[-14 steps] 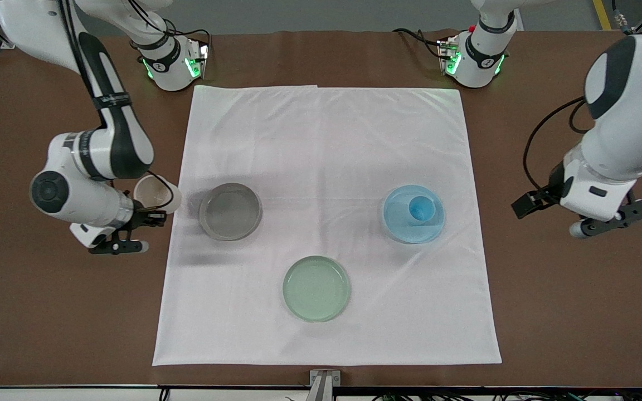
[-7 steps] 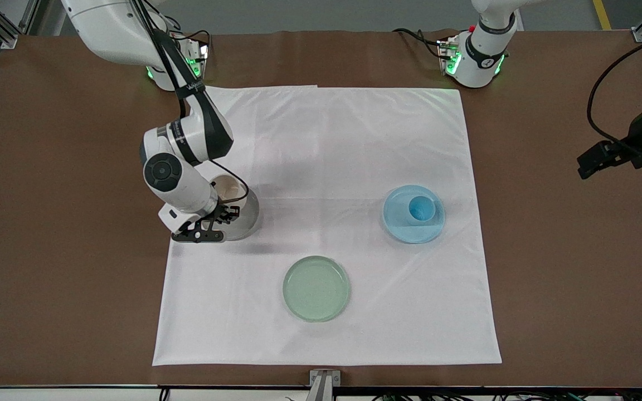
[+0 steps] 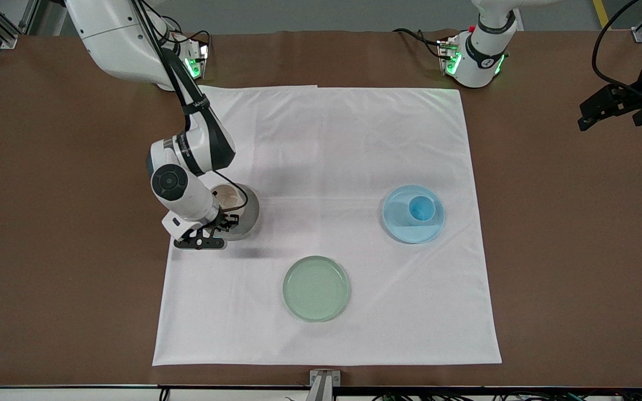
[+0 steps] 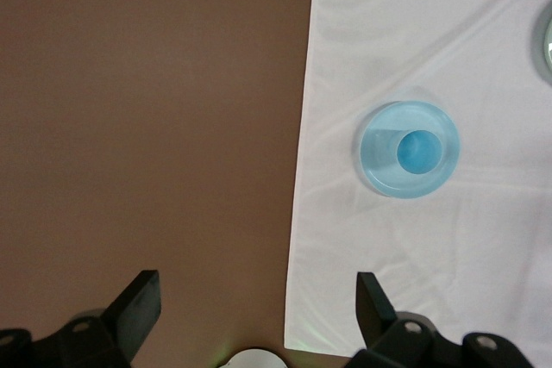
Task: Place blue cup in blue plate and white mug in gray plate
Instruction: 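Carry the mug onto the gray plate with the right gripper while the left gripper withdraws, then open the right gripper and lift it away from the mug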
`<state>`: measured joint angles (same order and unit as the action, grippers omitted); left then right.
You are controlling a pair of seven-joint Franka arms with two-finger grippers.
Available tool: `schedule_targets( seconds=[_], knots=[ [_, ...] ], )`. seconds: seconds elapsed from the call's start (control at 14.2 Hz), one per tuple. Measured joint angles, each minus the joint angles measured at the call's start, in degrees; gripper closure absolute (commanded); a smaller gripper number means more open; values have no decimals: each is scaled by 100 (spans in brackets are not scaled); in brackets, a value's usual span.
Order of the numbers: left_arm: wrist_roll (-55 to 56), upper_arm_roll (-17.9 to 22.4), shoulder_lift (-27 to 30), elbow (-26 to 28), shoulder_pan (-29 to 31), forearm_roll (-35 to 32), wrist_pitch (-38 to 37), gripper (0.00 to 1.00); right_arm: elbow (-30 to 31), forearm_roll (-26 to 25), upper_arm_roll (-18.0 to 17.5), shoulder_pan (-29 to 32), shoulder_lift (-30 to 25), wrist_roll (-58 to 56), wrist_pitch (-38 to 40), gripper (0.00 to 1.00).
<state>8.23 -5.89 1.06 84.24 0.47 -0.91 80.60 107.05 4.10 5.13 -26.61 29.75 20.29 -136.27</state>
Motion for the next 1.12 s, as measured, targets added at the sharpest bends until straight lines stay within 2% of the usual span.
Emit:
schedule_targets(
  seconds=[0.14,0.21,0.28,0.35,0.56,0.7,0.91,1.12],
  knots=[
    [22,-30,51,178,-22,59,1,0,1,-4,1,0,46,-1,-8,87],
    [72,-79,69,255,-25,61,9,0,1,-4,-1,-3,71,-1,-9,71],
    [106,-134,99,349,-27,61,34,0,1,-4,-2,-5,88,-1,-9,32],
    [123,-183,153,469,-27,61,107,0,1,-4,-3,-6,93,-1,-5,0],
    [144,-226,389,848,-24,61,360,0,-40,-4,-4,-7,53,-1,152,0],
    [144,-224,488,914,-20,61,381,0,-146,-4,4,-2,-176,1,751,0],
    [144,-221,519,920,-19,61,412,0,-206,-9,74,142,-1055,0,2106,0],
    [144,-206,518,924,-14,61,459,0,17,-48,94,673,-2225,-347,3149,0]
  ],
)
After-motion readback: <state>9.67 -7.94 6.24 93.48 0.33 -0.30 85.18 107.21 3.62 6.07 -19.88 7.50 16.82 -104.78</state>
